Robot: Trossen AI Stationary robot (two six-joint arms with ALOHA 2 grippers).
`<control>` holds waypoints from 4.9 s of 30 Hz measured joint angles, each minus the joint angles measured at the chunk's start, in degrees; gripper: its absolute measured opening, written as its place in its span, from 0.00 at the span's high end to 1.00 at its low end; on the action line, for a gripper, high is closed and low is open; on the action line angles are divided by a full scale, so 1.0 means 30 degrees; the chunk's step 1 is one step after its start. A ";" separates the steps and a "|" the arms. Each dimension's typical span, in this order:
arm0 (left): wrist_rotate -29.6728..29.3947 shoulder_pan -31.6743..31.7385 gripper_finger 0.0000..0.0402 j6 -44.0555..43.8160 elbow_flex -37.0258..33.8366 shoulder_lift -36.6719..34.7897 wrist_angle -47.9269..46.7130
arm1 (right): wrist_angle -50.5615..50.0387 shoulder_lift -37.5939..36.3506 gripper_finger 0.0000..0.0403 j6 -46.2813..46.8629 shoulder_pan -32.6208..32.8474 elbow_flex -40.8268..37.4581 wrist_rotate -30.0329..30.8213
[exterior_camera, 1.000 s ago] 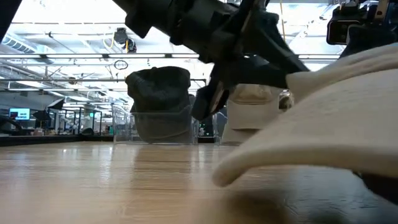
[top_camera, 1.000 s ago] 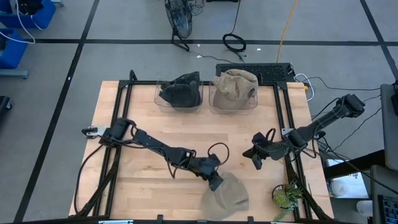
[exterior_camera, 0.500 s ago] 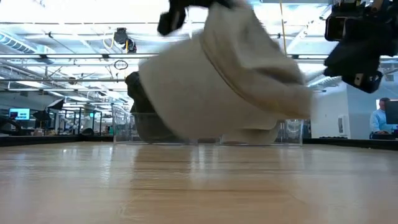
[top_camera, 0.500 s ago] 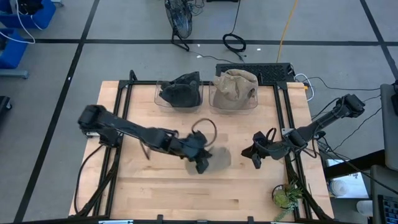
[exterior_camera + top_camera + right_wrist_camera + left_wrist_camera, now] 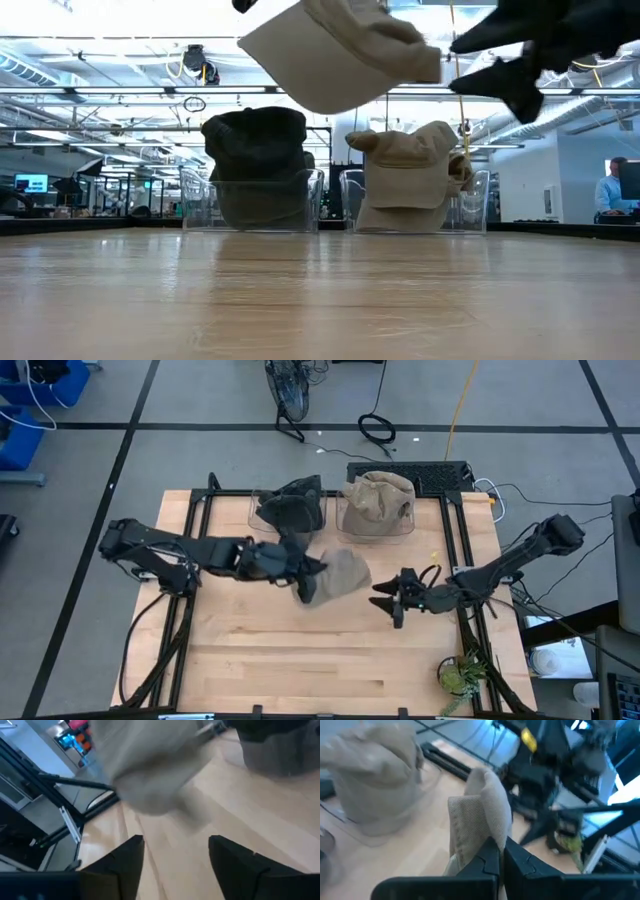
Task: Pick & Place hat
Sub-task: Put the brown cap into the right transparent bin
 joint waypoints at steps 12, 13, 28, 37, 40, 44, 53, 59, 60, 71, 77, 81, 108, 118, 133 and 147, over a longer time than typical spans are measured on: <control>0.3876 0.3444 0.98 0.2320 0.0007 -0.0175 0.1108 | 0.5277 0.4175 0.31 -0.1548 -0.3407 0.0000 -0.0536; 0.4159 0.3707 0.98 0.2722 0.0007 -0.0175 0.1554 | 0.5682 0.4428 0.31 -0.1480 -0.3753 0.0000 -0.0558; 0.9777 0.7034 0.98 0.4071 0.0007 -0.0425 0.2505 | 1.5289 0.6317 0.31 -0.5085 -0.8353 -0.0013 -0.3534; 0.9514 0.7124 0.99 0.5003 0.0007 -0.0364 0.0185 | 1.6010 0.6302 0.39 -0.5112 -0.8967 0.0172 -0.5079; 0.8829 0.7124 0.98 0.5181 0.0007 -0.0360 -0.0299 | 1.5746 0.6299 0.45 -0.5119 -0.8970 0.0644 -0.5091; 0.8018 0.7124 0.97 0.5344 0.0007 -0.0358 -0.0510 | 1.4268 0.6299 0.58 -0.5388 -0.8970 0.1448 -0.5205; 0.7977 0.7124 0.93 0.5497 0.0007 -0.0365 0.0045 | 1.0517 0.6235 0.98 -0.6901 -0.9150 0.3024 -0.7059; 0.7948 0.6947 0.86 0.4935 0.0007 -0.0365 0.0066 | 0.8646 0.4436 0.99 -0.8124 -0.9894 0.3031 -0.7120; 0.7948 0.6918 0.84 0.4780 0.0007 -0.0365 0.0052 | 0.8164 0.4021 0.99 -0.8243 -1.0080 0.3031 -0.7124; 0.7460 0.6979 0.61 0.4643 0.0007 -0.0365 -0.0005 | 0.3896 -0.0025 1.00 -0.8896 -1.2427 0.3031 -0.9092; 0.7445 0.7339 0.46 0.4724 0.0007 -0.0365 0.0005 | 0.0868 -0.1840 1.00 -0.9827 -1.3227 0.3039 -0.9070; 0.7438 0.7589 0.38 0.4770 0.0007 -0.0365 0.0138 | -0.2118 -0.2896 1.00 -1.0820 -1.3781 0.3885 -0.9041; 0.8006 0.7532 0.43 0.6110 0.0016 0.4544 0.5623 | -1.1005 0.2096 1.00 -2.0903 -2.1282 1.0769 -1.7077; 0.6593 0.7684 0.43 0.7396 0.0015 0.6986 0.8458 | -1.0145 0.2205 1.00 -2.1377 -2.2540 1.0775 -1.7160; 0.5149 0.8654 0.43 0.5978 0.0097 0.9492 0.8851 | -1.0328 0.2197 1.00 -2.1079 -2.2587 1.0775 -1.8104; 0.5136 0.8683 0.43 0.5409 0.1100 1.0935 0.8277 | -1.1707 0.2292 1.00 -2.0678 -2.1354 0.9466 -1.8104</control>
